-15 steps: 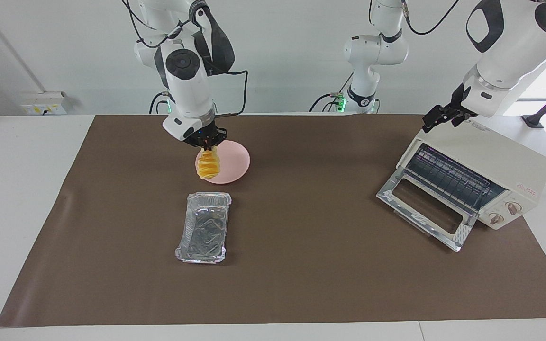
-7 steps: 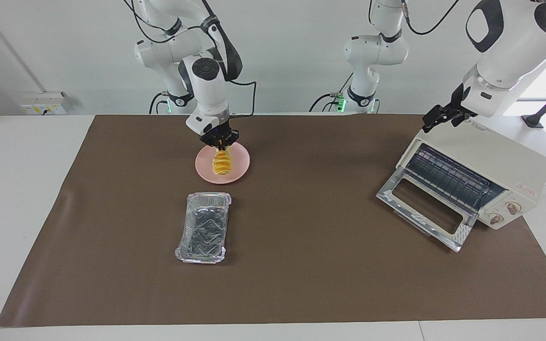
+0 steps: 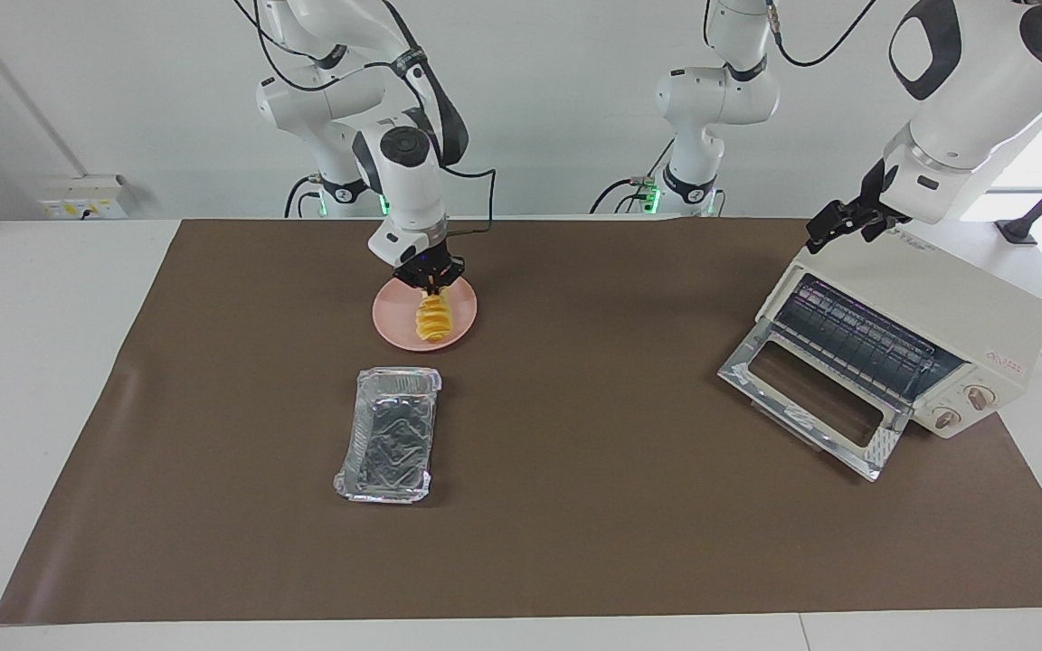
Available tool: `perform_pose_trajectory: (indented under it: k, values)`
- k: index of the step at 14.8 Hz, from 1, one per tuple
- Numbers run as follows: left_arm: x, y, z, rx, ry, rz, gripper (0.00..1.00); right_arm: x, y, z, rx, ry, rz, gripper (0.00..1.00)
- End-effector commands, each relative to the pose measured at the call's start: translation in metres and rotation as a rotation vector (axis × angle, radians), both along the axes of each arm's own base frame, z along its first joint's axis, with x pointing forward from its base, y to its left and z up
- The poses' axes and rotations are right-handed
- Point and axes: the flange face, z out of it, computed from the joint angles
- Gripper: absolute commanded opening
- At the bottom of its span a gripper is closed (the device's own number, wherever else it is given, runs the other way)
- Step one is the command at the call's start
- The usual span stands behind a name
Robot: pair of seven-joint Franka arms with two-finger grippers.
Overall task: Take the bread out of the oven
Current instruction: 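Lower the bread onto the pink plate and open the right gripper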
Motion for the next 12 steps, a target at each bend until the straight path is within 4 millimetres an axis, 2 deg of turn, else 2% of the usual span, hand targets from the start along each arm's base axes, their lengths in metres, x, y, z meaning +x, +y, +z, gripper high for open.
perform_pose_trajectory:
  k: [1,2,4,6,10,12]
  values:
    - [-0.003,0.003,0.003,0.014,-0.014,-0.005,1.0,0.0,-0.001,0.0,0.013,-0.009,-0.016,0.9]
    - [-0.003,0.003,0.003,0.014,-0.014,-0.005,1.0,0.001,0.001,0.001,0.014,-0.01,-0.022,1.0]
    - [-0.003,0.003,0.004,0.013,-0.015,-0.005,1.0,0.007,0.002,0.005,0.015,-0.011,-0.019,1.0]
    - [-0.003,0.003,0.003,0.014,-0.014,-0.005,1.0,0.017,0.003,0.017,0.014,-0.005,-0.028,1.0]
    - [-0.003,0.003,0.003,0.014,-0.014,-0.005,1.0,0.066,-0.019,0.08,0.018,0.001,-0.075,1.0]
    - [-0.003,0.003,0.003,0.014,-0.014,-0.005,1.0,0.092,-0.053,0.123,0.029,-0.022,-0.071,1.0]
